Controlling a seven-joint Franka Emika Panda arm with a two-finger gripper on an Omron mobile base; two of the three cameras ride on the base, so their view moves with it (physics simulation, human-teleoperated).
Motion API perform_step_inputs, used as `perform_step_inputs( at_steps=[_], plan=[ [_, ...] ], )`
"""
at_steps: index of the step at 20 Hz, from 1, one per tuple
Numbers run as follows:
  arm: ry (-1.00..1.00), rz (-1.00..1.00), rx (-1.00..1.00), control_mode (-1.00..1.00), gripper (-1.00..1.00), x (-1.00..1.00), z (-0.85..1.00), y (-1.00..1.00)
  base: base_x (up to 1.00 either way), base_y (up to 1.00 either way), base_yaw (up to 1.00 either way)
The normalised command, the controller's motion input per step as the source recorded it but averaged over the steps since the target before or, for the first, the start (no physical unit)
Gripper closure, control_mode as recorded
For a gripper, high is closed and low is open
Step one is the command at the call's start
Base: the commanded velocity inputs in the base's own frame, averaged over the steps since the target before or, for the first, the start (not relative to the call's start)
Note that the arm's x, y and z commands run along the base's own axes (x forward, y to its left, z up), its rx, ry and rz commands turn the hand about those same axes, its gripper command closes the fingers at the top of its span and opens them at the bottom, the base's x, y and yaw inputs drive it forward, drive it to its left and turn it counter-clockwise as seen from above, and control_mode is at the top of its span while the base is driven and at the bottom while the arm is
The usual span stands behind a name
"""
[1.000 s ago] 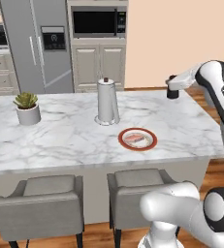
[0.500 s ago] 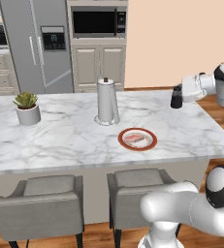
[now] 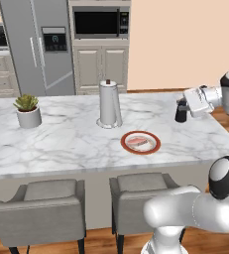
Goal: Retrieve the shaker from the cabinet and place it next the steak on a plate on the dining table.
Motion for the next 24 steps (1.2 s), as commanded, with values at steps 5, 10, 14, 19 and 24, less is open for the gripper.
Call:
perform_step_inputs(
  at_steps=[5, 10, 14, 19, 24],
  plan=[
    [0.0, 0.0, 0.0, -1.0, 1.0, 0.0, -0.35, 0.0, 0.0, 0.0, 0.0],
    [0.0, 0.0, 0.06, -1.0, 1.0, 0.0, -0.29, 0.0, 0.0, 0.0, 0.0],
    [0.0, 0.0, 0.07, -1.0, 1.0, 0.0, -0.28, -0.04, 0.0, 0.0, 0.0],
    [0.0, 0.0, 0.02, -1.0, 1.0, 0.0, -0.22, -0.07, 0.0, 0.0, 0.0],
    [0.0, 0.0, 0.0, -1.0, 1.0, 0.02, -0.12, -0.15, 0.0, 0.0, 0.0]
  ],
)
